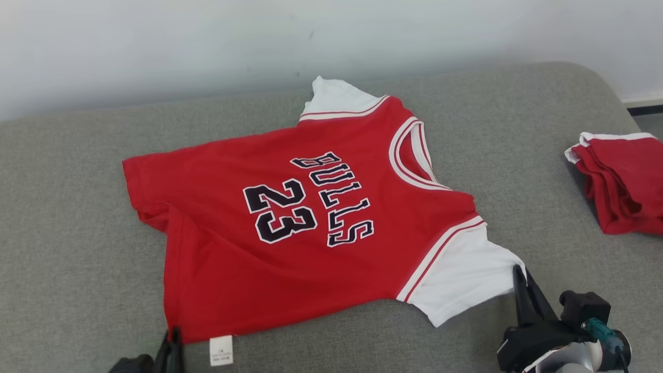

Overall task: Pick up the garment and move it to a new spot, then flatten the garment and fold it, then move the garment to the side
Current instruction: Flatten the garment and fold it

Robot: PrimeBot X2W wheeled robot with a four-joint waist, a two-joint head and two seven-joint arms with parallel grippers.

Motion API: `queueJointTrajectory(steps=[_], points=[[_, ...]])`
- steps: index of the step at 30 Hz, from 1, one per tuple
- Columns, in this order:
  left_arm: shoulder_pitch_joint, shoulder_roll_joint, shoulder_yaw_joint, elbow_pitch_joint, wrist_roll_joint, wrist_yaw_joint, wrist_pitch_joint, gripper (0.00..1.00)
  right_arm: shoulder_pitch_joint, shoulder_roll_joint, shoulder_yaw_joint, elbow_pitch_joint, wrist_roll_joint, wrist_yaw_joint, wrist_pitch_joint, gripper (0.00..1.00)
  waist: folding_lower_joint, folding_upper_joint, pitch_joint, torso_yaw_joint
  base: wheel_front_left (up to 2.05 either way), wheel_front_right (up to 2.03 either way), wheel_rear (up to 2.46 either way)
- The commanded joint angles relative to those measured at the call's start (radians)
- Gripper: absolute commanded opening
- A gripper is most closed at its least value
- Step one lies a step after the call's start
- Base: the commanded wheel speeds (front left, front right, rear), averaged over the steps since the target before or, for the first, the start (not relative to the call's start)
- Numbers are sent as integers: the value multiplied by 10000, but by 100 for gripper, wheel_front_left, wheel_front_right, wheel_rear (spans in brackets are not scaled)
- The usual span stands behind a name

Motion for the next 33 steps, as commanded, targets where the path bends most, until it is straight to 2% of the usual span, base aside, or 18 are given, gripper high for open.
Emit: queueJointTrajectory(steps=[1,9,16,18,19,23,26,30,33], points=[[140,43,239,-212,50,-16,31,0,11,78,32,-296,192,-31,-1,0,0,-1,-260,12,0,0,0],[-357,530,784,-1881,552,-271,8,0,-452,-139,495,-2148,631,-31,-3,0,0,-1,-1179,116,0,0,0],[-2073,1831,675,-2730,1090,-529,84,0,-2294,-1020,1068,-3244,1017,-31,-3,0,0,-1,-1699,150,0,0,0],[-2763,2261,594,-2692,1133,-593,399,0,-2977,-1418,1330,-3252,962,-31,-3,0,0,-1,-1763,138,0,0,0],[-2763,2261,594,-2692,1133,-593,399,0,-2977,-1418,1330,-3252,962,-31,-3,0,0,-1,-1763,138,0,0,0],[-4087,3035,298,-2591,1299,-737,1065,0,-4470,-2016,1939,-3042,1021,-31,98,0,0,-1,-1673,52,0,0,0],[-5018,3384,29,-2587,1321,-773,1443,0,-5490,-2388,2264,-2811,1067,-31,243,0,0,-1,-1448,9,0,0,0],[-6441,3814,-436,-2693,1431,-834,1989,0,-7179,-2958,2623,-2281,1095,-31,445,0,0,-1,-522,8,0,0,0],[-7305,3905,-716,-2570,1471,-819,2234,0,-8151,-3201,2763,-1774,1143,-31,480,0,0,-1,188,50,0,0,0]])
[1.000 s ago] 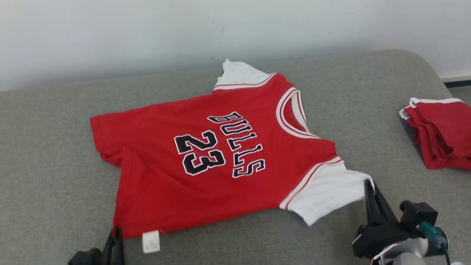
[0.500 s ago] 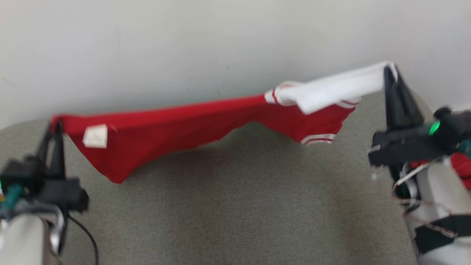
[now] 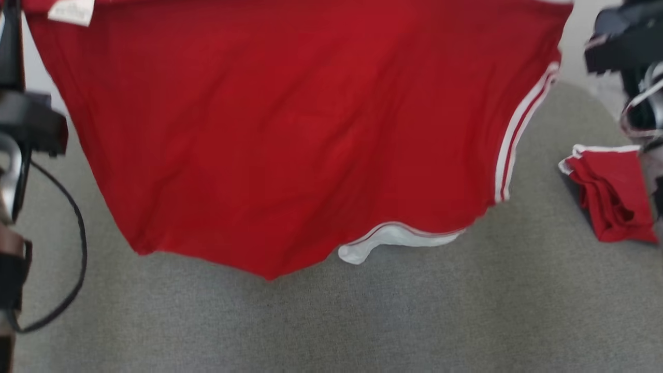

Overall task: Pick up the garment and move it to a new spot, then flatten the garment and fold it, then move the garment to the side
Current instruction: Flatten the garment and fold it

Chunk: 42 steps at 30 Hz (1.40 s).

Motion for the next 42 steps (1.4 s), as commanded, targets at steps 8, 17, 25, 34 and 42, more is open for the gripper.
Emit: queueJointTrajectory(steps=[8,17,25,34,42], points=[[-2864,-58,-500,912,318,63,-10,0,-2954,-310,342,1662,-392,-31,-175,0,-1,0,2905,183,0,0,0],[-6268,3,-1006,2298,1053,383,-696,0,-6334,-491,-75,3118,-1814,-33,-416,0,-1,0,4478,222,0,0,0],[-7653,-165,-1323,3288,1236,595,-1537,0,-7325,-529,-231,3883,-2299,-33,-483,0,-1,0,5736,261,0,0,0],[-6081,-554,-1164,4116,699,1029,-2069,0,-5250,-843,-655,2600,-1211,-39,-473,0,-1,0,6385,370,0,0,0],[-2243,-1344,-568,2891,-483,1333,-2172,0,-712,-522,-875,807,313,-37,-478,0,-1,0,5405,120,0,0,0]])
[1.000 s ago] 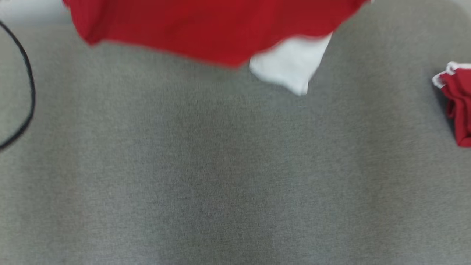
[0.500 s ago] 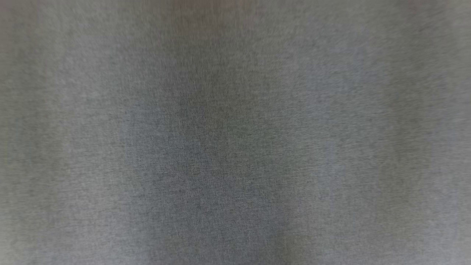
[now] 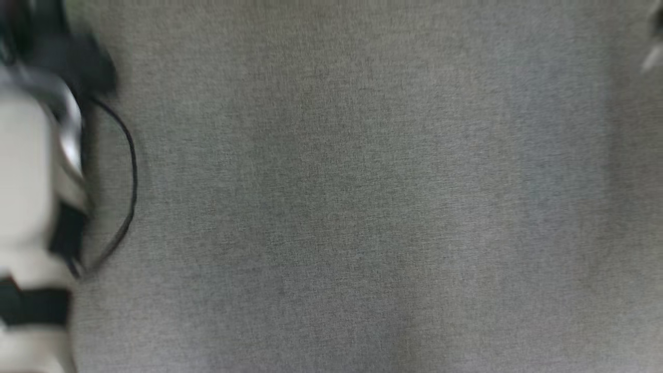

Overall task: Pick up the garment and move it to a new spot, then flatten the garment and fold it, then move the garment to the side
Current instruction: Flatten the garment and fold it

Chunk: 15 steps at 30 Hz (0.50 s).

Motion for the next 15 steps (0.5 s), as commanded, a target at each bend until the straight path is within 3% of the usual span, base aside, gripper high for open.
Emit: queueJointTrajectory(steps=[1,9,15], points=[[438,-29,143,-105,-219,113,-23,0,526,134,-73,-74,135,-45,3,0,1,-1,-724,-207,0,0,0],[4538,-857,843,-659,-698,111,32,0,4482,1326,-730,-706,589,-40,-1,0,1,-1,-2533,-346,0,0,0],[6289,-1113,991,-471,-649,-193,29,0,6731,1903,-1150,-522,572,-40,-1,0,1,-1,-3852,-341,0,0,0]])
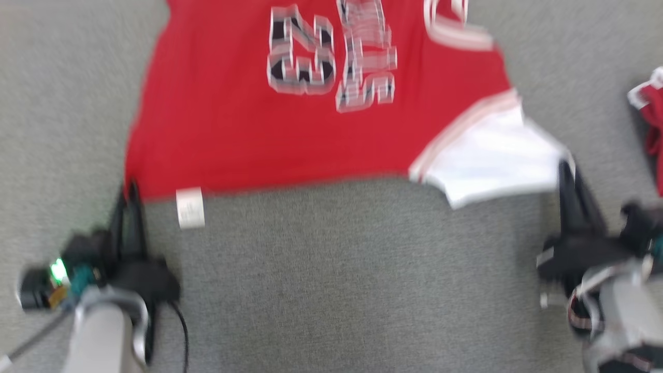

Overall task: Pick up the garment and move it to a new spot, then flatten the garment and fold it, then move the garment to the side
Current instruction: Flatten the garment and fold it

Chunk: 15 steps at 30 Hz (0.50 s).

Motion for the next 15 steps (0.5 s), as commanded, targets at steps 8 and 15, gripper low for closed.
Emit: queueJointTrajectory(steps=[8,15], points=[[2906,-608,700,192,-70,-105,68,0,2969,597,-901,389,-284,-41,-5,0,4,3,-3148,-102,0,0,0],[4633,-955,1172,13,-67,-78,45,0,4666,861,-1672,635,-773,-44,-7,0,4,3,-4205,-156,0,0,0]])
